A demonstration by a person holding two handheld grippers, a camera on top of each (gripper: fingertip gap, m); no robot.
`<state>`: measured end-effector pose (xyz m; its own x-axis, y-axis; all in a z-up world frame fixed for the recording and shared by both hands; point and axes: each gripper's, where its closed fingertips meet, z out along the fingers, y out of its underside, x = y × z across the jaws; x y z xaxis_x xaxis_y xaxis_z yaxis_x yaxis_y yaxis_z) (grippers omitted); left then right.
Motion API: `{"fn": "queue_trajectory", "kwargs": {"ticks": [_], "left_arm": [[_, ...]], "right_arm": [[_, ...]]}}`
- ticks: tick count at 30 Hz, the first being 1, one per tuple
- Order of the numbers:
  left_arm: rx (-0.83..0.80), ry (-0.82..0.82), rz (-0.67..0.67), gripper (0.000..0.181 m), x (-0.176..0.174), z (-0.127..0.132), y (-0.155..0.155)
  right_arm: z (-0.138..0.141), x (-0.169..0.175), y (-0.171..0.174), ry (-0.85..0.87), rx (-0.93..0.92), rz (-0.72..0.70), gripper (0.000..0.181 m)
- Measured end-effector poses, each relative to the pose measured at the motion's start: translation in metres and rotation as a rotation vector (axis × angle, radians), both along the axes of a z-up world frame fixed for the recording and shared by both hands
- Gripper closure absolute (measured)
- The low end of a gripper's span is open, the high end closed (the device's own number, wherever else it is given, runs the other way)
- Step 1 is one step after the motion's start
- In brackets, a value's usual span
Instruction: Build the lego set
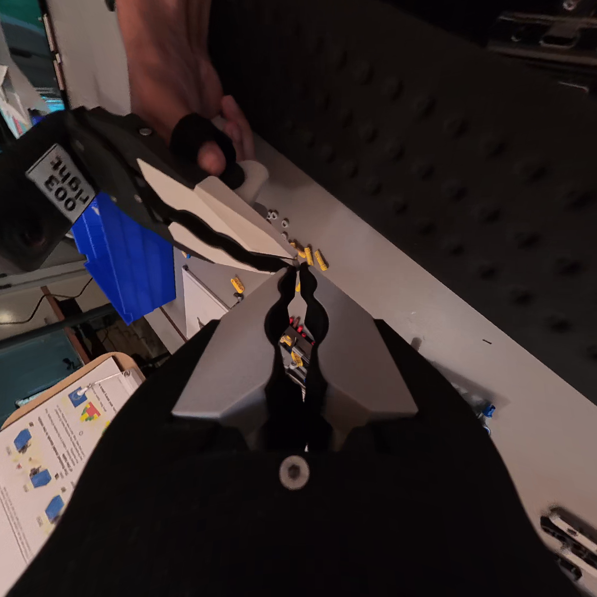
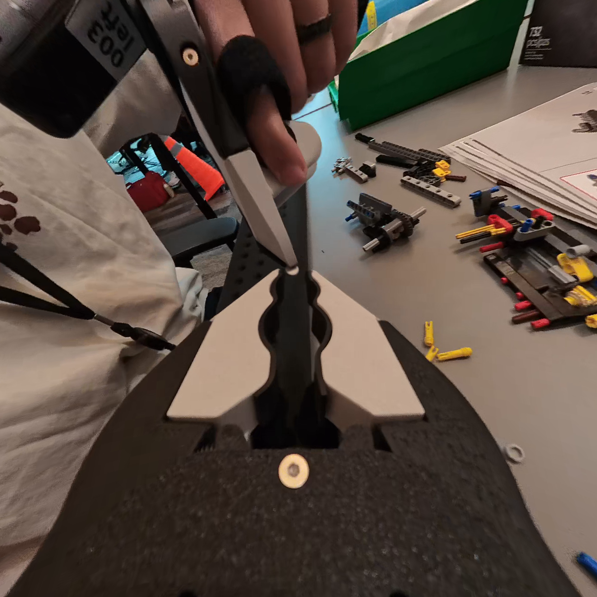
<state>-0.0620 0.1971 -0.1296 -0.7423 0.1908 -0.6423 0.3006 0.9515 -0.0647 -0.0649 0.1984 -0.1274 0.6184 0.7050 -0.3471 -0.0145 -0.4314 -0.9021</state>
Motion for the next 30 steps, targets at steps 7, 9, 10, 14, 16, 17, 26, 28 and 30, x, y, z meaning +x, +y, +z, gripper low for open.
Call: {"fn": "queue_trajectory", "kwargs": {"ticks": [7, 9, 10, 14, 16, 17, 26, 28, 30], "left_arm": [[0.107, 0.060, -0.087, 0.180, -0.006, -0.012, -0.004], [0.147, 0.065, -0.114, 0.180, -0.008, -0.015, -0.004], [0.161, 0.066, -0.124, 0.180, -0.009, -0.016, -0.005], [0.196, 0.067, -0.142, 0.180, -0.010, -0.015, -0.004], [0.210, 0.068, -0.149, 0.180, -0.010, -0.015, -0.005], [0.215, 0.067, -0.153, 0.180, -0.010, -0.016, -0.005], [0.317, 0.035, -0.200, 0.180, -0.013, -0.024, -0.005], [0.286, 0.013, -0.138, 0.179, -0.006, -0.021, -0.003], [0.198, -0.014, -0.027, 0.177, 0.007, -0.012, 0.002]], "right_arm": [[-0.011, -0.011, -0.002, -0.096, -0.025, 0.043, 0.174], [-0.015, -0.013, -0.003, -0.127, -0.036, 0.054, 0.174], [-0.016, -0.013, -0.003, -0.140, -0.038, 0.059, 0.174], [-0.017, -0.014, -0.004, -0.176, -0.039, 0.059, 0.174], [-0.017, -0.014, -0.004, -0.186, -0.035, 0.059, 0.174], [-0.018, -0.014, -0.004, -0.191, -0.038, 0.062, 0.174], [-0.028, -0.017, -0.005, -0.242, -0.042, 0.075, 0.174], [-0.025, -0.009, -0.003, -0.248, -0.028, 0.045, 0.174], [-0.026, 0.012, -0.002, -0.288, -0.031, -0.024, 0.174]]}}
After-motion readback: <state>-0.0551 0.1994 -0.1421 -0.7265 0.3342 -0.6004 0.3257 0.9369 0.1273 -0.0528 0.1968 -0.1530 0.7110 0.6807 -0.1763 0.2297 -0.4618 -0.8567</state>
